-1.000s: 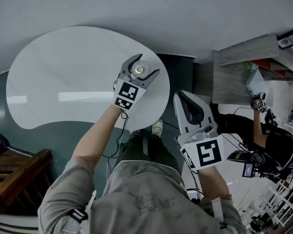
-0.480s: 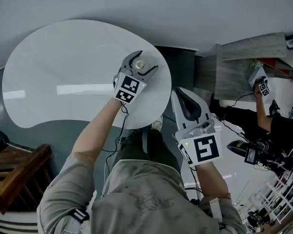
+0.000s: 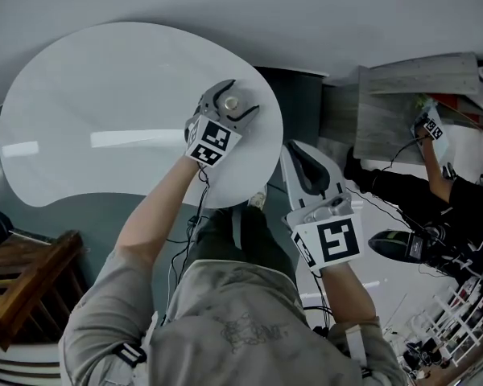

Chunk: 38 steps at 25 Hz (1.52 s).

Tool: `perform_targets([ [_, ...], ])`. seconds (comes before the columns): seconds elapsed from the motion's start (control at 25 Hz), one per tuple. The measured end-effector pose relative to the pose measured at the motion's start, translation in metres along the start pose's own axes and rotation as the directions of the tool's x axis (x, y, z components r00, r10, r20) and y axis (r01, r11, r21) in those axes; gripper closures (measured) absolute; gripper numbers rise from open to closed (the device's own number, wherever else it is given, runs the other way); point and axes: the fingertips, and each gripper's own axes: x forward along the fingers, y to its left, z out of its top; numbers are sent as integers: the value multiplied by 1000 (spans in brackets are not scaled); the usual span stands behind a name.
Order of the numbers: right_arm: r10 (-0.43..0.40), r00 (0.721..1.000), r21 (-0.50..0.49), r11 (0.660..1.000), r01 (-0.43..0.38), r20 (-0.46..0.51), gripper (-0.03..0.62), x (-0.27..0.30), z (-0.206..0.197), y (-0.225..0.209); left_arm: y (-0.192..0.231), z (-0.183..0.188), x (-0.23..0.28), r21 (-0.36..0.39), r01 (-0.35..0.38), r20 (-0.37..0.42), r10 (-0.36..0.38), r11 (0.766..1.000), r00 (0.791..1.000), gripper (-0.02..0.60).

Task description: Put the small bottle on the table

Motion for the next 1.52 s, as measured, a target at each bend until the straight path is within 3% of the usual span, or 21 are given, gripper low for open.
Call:
perform_targets([
  [0.6,6,1000,11,1000,-6,-13,559,-2,-8,0,5,-5,-2,-56,-27,-35,25,998,999,239],
  [0.76,3,1000,9,1000,-3,-7,559,-7,-5,0,6,2,-12,-86,-35,-10,34,996,999,236],
  [1.08,-17,999,-3,1000,17,38,559,-22,17,-5,9,54,-64,-154,-59,74,71,986,995,238],
  [1.28,-4,996,-51,999,8,89,559,-38,44,3,8,101,-117,-188,-78,159,109,979,981,239],
  [1.52,14,988,-123,992,5,151,559,-62,77,15,2,159,-186,-112,-156,243,179,981,953,244],
])
